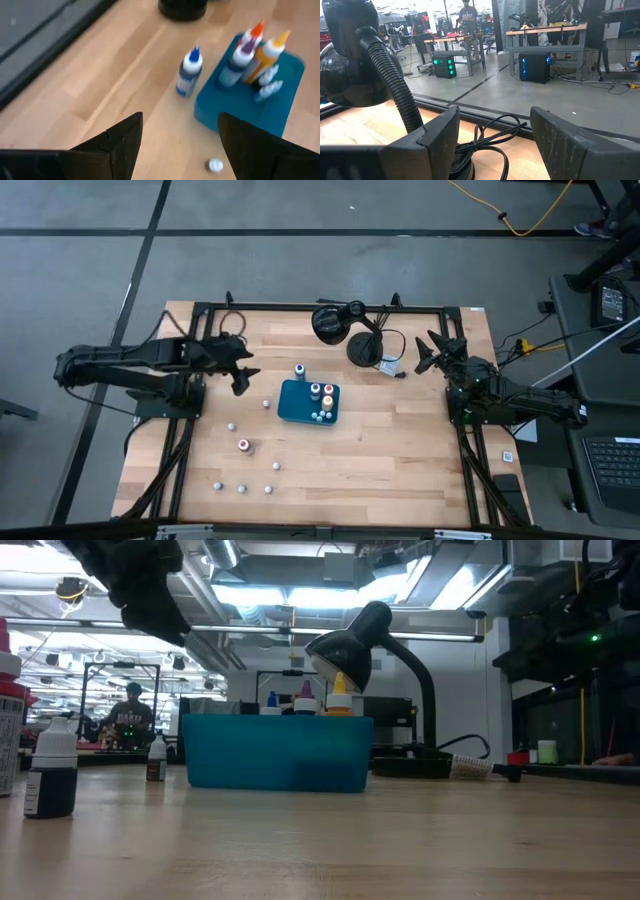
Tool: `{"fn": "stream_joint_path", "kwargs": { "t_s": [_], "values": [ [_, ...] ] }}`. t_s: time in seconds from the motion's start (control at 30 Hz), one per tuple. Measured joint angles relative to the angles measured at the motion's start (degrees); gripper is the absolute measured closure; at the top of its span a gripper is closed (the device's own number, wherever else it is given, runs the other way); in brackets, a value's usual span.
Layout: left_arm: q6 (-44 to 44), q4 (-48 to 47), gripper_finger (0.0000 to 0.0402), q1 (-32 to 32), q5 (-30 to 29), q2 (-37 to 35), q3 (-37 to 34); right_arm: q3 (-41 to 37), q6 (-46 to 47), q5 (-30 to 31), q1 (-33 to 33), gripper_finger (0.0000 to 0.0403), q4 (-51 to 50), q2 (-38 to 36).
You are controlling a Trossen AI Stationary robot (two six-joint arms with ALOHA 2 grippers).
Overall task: Pick & Place food coloring
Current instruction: Put the small dark blue food coloring bottle into the blue bin
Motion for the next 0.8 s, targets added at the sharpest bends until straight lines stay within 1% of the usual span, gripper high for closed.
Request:
{"fn": "stream_joint_path", "kwargs": {
  "t_s": [0.2,0.5,0.57,0.7,0.8],
  "values": [
    [-4.16,-4.96,0.0151,-3.12,-1.07,7.19,3.50,0.00,0.00,0.00,0.00,0.0159,0.00,0.00],
    [-5.20,-5.23,0.0151,-4.19,-1.82,17.09,3.86,0.00,0.00,0.00,0.02,0.0159,0.01,0.00],
    [-6.07,-5.32,0.0151,-4.19,-1.39,18.76,3.86,0.00,0.00,-0.02,0.02,0.0159,0.00,0.00],
    [-8.27,-6.31,0.0151,-4.60,1.56,21.84,3.86,0.00,0.00,0.00,0.02,0.0159,0.00,0.00],
    [-10.11,-7.21,0.0151,-5.99,2.05,23.98,3.86,0.00,0.00,-0.01,0.02,0.0159,0.00,0.00]
  ]
}}
